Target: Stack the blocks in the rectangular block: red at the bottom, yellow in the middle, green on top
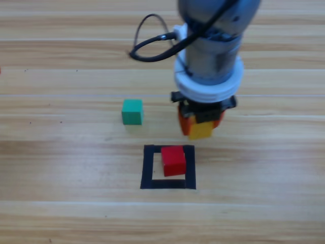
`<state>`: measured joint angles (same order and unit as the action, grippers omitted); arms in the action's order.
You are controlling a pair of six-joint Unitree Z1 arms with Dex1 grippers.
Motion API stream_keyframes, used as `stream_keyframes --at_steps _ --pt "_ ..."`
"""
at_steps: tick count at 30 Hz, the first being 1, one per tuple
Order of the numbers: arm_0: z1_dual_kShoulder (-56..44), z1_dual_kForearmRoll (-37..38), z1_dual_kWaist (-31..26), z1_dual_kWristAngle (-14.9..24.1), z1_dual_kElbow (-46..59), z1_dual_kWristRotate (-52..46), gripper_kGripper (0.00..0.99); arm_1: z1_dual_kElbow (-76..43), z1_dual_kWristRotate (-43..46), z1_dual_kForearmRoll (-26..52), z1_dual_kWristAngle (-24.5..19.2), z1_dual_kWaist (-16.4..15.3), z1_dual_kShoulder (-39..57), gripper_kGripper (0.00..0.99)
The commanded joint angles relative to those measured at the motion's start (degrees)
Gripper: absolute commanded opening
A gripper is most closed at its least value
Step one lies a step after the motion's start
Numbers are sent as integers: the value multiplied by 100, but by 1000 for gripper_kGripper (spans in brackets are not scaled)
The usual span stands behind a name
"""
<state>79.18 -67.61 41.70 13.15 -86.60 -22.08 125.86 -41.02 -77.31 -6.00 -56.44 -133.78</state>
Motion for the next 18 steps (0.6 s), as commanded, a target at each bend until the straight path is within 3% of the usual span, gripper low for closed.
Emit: stream_keyframes --at_steps 1,18 --pt "-158 -68 -286 39 213 -33 990 237 -143 -179 3 -254 -623 0" --pt "-149 2 -286 -40 310 -77 990 518 -249 -179 380 -254 -1010 0"
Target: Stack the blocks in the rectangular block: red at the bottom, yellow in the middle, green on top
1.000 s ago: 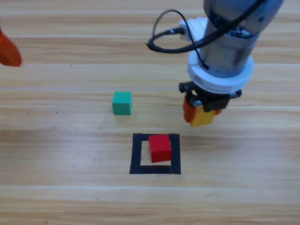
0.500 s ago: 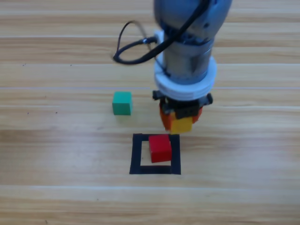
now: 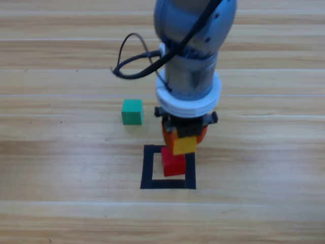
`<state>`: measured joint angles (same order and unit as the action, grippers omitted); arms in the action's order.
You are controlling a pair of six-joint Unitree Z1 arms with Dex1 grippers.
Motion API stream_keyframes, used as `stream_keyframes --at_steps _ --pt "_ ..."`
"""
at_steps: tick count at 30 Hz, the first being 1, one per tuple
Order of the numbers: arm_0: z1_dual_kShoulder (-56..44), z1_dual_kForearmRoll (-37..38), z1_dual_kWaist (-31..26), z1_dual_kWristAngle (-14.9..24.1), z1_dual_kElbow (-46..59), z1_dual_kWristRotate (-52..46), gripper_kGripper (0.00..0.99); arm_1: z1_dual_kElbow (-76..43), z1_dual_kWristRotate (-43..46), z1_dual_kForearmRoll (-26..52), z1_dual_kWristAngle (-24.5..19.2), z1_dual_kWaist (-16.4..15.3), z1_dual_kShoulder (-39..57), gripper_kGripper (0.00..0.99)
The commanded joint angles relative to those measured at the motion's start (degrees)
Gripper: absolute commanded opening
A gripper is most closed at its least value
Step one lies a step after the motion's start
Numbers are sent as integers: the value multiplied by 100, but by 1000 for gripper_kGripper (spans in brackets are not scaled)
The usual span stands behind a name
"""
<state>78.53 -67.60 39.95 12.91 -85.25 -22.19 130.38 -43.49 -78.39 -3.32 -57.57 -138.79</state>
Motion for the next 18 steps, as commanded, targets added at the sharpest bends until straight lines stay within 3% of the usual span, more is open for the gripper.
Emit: stream_keyframes --at_steps 1,18 --pt "-84 1 -110 -16 184 -75 990 93 -2 -71 112 -141 -517 0" --pt "-57 27 -110 19 228 -93 990 339 7 -71 192 -176 -658 0"
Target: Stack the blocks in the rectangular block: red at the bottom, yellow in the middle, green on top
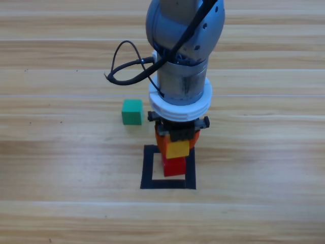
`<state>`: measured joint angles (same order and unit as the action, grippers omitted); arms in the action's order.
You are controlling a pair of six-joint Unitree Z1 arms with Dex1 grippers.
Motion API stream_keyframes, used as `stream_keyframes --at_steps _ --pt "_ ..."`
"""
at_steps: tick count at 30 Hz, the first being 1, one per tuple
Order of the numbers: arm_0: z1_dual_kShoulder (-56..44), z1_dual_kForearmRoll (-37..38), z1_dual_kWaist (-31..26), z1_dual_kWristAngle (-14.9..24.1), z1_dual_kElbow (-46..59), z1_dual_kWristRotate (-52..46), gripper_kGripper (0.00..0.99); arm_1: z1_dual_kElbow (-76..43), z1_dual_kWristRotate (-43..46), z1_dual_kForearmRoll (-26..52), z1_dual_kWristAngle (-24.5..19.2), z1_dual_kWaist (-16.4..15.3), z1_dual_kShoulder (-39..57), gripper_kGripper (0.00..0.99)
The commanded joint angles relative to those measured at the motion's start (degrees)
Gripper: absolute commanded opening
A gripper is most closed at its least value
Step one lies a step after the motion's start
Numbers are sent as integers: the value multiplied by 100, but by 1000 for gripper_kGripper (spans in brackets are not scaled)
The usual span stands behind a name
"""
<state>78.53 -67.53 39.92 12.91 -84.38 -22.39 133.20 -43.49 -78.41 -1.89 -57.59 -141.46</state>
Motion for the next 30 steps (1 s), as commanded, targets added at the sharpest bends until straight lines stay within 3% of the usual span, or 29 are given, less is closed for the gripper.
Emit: stream_keyframes --at_steps 1,30 --pt "-57 20 -107 18 141 -73 990 57 -2 -69 49 -183 -391 0" --pt "-14 29 -116 54 149 -82 990 119 -2 -78 -83 -191 -575 0"
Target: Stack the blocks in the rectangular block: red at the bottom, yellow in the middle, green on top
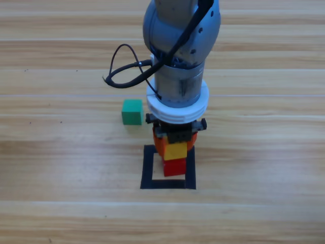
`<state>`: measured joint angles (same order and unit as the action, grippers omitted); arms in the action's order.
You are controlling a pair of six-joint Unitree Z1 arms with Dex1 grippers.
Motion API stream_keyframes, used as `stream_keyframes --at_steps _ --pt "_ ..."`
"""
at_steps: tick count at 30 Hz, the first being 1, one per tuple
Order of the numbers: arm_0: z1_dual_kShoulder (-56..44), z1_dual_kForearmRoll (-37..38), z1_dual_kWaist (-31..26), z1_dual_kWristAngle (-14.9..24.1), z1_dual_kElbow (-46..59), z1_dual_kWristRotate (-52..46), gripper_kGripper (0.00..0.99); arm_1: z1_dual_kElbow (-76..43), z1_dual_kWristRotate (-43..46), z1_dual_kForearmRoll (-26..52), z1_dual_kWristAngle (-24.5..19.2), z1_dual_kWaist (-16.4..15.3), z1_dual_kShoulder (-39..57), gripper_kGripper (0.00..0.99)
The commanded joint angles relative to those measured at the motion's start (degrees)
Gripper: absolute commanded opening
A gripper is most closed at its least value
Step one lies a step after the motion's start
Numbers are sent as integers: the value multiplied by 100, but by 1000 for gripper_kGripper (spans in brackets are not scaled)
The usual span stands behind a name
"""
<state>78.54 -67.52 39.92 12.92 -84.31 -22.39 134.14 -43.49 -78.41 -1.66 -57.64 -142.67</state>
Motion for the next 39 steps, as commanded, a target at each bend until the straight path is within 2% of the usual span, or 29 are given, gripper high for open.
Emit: stream_keyframes --at_steps 1,8,15,16,17,19,20,25,31,34,37,38,39 --pt "-14 28 -116 53 142 -81 990 24 -1 -78 -106 -186 -455 0" --pt "4 28 -116 71 142 -81 990 24 8 -78 -106 -186 -455 6" --pt "21 28 -116 71 142 -81 990 33 16 -78 -98 -186 -455 245" --pt "30 37 -116 71 142 -81 990 33 25 -78 -98 -186 -446 347" --pt "39 37 -116 71 142 -81 990 24 25 -87 -98 -177 -428 500" --pt "39 37 -116 71 142 -81 990 33 34 -105 -159 -186 -376 904" --pt "48 37 -116 71 142 -81 990 33 43 -105 -194 -204 -323 968" --pt "48 37 -116 71 142 -72 990 165 175 -105 -440 -388 222 990" --pt "48 125 -116 88 125 -64 990 68 500 -69 -880 -731 1725 990" --pt "329 266 -125 53 -148 -64 990 -310 632 71 -1020 -784 2314 990" --pt "1190 275 -310 -140 -684 -169 989 -1795 851 924 -1082 -784 3254 989" --pt "2061 275 -345 -272 -1185 -406 983 -3360 1080 2075 -1100 -784 4133 988" --pt "2315 275 -345 -334 -1325 -468 976 -3878 1089 2427 -1126 -784 4414 986"
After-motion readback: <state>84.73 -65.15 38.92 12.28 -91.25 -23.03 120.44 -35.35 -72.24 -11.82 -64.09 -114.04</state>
